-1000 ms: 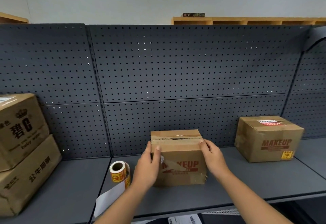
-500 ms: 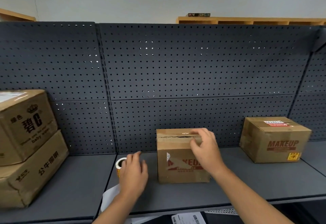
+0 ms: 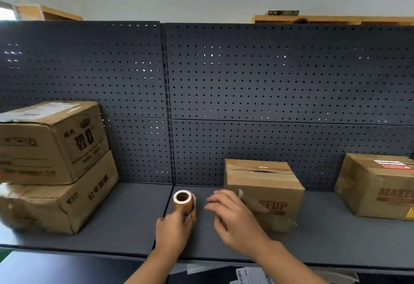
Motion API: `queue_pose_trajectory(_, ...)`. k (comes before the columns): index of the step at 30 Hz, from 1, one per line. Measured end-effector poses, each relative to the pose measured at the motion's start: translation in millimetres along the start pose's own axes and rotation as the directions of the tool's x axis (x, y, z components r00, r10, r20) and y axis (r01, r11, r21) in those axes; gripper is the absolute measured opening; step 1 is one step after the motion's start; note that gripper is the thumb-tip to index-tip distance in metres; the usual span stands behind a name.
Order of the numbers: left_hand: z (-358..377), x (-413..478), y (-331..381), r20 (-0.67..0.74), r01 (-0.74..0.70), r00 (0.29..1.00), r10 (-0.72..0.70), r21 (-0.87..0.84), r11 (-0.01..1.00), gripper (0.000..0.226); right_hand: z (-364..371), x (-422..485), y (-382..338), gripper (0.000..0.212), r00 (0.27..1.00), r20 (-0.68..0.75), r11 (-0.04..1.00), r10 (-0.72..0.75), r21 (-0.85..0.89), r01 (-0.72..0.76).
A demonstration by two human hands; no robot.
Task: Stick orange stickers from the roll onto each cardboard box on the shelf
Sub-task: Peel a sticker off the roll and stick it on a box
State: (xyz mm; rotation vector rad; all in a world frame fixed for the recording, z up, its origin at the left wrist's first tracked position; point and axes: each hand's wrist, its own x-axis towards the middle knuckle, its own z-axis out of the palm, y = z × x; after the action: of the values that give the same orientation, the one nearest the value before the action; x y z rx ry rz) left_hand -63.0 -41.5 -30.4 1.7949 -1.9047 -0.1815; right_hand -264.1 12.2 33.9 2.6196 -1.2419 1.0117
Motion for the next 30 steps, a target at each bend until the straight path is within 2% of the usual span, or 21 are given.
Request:
queue_pose_trajectory(4,-5,-4,-10,0.009,0.018,1.0,-0.017,-0.08,0.997,0.026,40,9,-13,0.024,0.954,0.134,0.909,0.268,0.293,-0.296)
queue_pose_trajectory(7,-10,-9,-14,0.016,0.045,0.999,-0.043,-0.139,0.989,0.023,63,16,-13,0.022,0.891,0.167,0.832,0.422,0.319,-0.454)
queue_pose_trajectory(10,-14,-12,-18,0.048,0.055,0.998,-0.046,-0.198,0.979,0.018,81,19,-9,0.023,0.839,0.175,0.771,0.515,0.333,-0.543)
queue_pose_trajectory(15,-19,-15,-20,0.022,-0.004,1.0,0.009,-0.205,0.979,0.016,99,24,-8,0.023,0.795,0.217,0.699,0.566,0.386,-0.602)
queue_pose_trajectory(19,-19,-17,-18,0.035,-0.009,0.999,0.018,-0.245,0.969,0.019,105,28,-8,0.017,0.751,0.262,0.589,0.606,0.487,-0.645)
queue_pose_trajectory(26,-18,-20,-15,0.029,-0.05,0.998,0.06,-0.267,0.962,0.019,114,25,-7,0.01,0.698,0.249,0.443,0.672,0.62,-0.648)
queue_pose_trajectory(30,-18,-19,-10,0.044,-0.048,0.997,0.064,-0.314,0.948,0.016,110,26,-7,0.009,0.644,0.251,0.346,0.723,0.676,-0.651)
